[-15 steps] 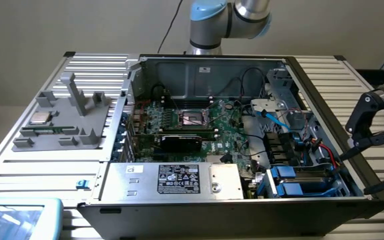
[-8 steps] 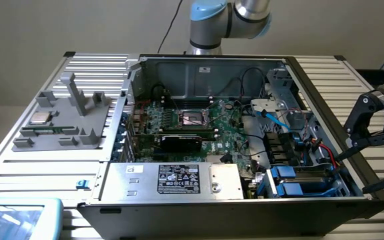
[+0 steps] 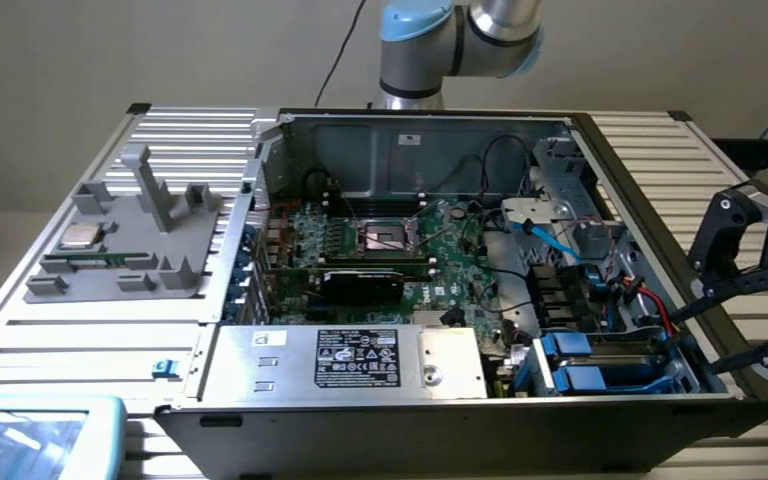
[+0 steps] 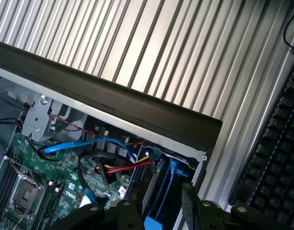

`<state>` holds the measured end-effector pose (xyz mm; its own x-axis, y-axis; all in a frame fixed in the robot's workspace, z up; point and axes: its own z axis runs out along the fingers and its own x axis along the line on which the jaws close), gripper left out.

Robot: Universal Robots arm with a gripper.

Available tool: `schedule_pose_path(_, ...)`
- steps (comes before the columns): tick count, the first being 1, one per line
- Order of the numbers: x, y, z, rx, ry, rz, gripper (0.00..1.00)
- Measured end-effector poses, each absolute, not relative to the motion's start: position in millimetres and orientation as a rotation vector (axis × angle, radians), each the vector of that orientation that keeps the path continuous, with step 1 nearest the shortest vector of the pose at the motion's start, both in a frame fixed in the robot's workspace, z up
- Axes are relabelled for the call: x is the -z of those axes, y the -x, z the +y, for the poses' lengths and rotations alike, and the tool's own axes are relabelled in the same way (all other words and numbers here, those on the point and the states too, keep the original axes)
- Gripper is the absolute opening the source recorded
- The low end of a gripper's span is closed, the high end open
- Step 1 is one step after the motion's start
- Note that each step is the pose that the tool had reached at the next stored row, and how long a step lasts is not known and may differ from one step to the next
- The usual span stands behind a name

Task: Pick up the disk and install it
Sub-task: 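Insert the first disk wire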

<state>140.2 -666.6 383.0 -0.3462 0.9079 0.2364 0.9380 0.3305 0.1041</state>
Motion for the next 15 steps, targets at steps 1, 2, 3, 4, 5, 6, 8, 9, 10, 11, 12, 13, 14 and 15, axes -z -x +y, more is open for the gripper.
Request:
schedule_pose_path(1, -381.6, -140.3, -666.9, 0.34, 1.71, -2.448, 0.44)
schedule_pose_path(2, -380.5, -140.3, -667.3, 0.343, 1.709, -2.448, 0.44)
schedule_pose_path(3, -379.1, -140.2, -667.5, 0.347, 1.709, -2.447, 0.44)
schedule_pose_path(4, -377.7, -140.3, -667.8, 0.35, 1.708, -2.447, 0.44)
schedule_pose_path(5, -376.4, -140.3, -668.1, 0.353, 1.708, -2.447, 0.44)
schedule_pose_path(6, -374.9, -140.2, -668.4, 0.355, 1.707, -2.446, 0.44)
schedule_pose_path(8, -372.0, -140.3, -668.9, 0.361, 1.706, -2.445, 0.44)
schedule_pose_path(9, -370.9, -140.2, -668.9, 0.364, 1.703, -2.446, 0.44)
schedule_pose_path(10, -369.8, -140.2, -668.9, 0.367, 1.698, -2.447, 0.44)
schedule_pose_path(11, -368.6, -140.1, -668.9, 0.369, 1.692, -2.45, 0.44)
schedule_pose_path(12, -367.6, -139.9, -668.9, 0.371, 1.682, -2.455, 0.44)
schedule_pose_path(13, -366.5, -139.7, -668.9, 0.372, 1.673, -2.46, 0.44)
schedule_pose_path(14, -366.0, -139.6, -668.9, 0.372, 1.667, -2.463, 0.44)
schedule_pose_path(15, -366.1, -139.6, -668.9, 0.372, 1.667, -2.463, 0.44)
